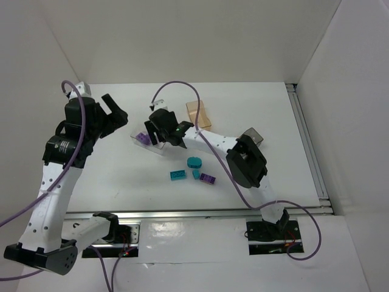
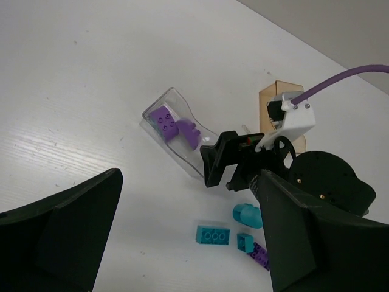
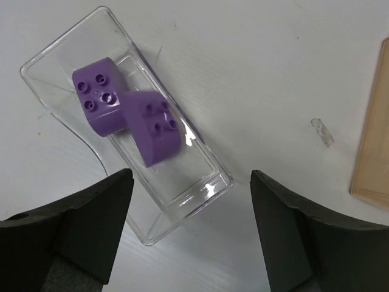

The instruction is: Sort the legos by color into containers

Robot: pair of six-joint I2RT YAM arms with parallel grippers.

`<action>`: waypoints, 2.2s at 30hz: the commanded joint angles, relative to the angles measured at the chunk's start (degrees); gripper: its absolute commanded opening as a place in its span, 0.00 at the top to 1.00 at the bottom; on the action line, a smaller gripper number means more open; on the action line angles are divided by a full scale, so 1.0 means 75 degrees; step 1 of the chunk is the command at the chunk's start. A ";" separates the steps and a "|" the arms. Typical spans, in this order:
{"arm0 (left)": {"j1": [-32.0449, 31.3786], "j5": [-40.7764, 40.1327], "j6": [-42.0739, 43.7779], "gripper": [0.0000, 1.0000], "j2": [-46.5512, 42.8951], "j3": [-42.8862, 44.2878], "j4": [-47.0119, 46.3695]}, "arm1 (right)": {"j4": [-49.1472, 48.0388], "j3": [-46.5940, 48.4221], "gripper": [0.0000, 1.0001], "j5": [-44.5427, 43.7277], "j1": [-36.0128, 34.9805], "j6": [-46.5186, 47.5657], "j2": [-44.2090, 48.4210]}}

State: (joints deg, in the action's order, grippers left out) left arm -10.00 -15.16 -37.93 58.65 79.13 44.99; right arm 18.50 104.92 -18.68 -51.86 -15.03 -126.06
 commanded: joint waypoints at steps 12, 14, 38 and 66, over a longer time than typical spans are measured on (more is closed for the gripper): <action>0.0056 0.0919 0.0206 0.00 0.0406 -0.0414 -0.0444 | -0.0498 -0.5502 0.13 -0.1062 -0.0117 -0.1429 0.4747; 0.0056 0.1165 0.0276 0.00 0.0488 -0.0414 -0.0526 | -0.0498 -0.6487 0.07 -0.0664 -0.0117 -0.1267 0.5310; 0.0056 0.1470 0.0206 0.00 0.0558 -0.0707 -0.0667 | -0.0476 -0.7486 0.60 0.0626 -0.0117 -0.0023 0.4408; 0.0197 0.0638 0.0054 0.00 -0.0039 -0.0461 -0.0397 | -0.1471 -0.1583 0.66 0.0287 -0.0270 0.0631 0.1954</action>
State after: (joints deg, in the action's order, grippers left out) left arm -9.43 -7.81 -37.65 61.32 73.97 42.46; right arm 11.70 85.82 -14.63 -53.47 -13.08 -105.56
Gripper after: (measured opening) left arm 1.000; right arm 0.447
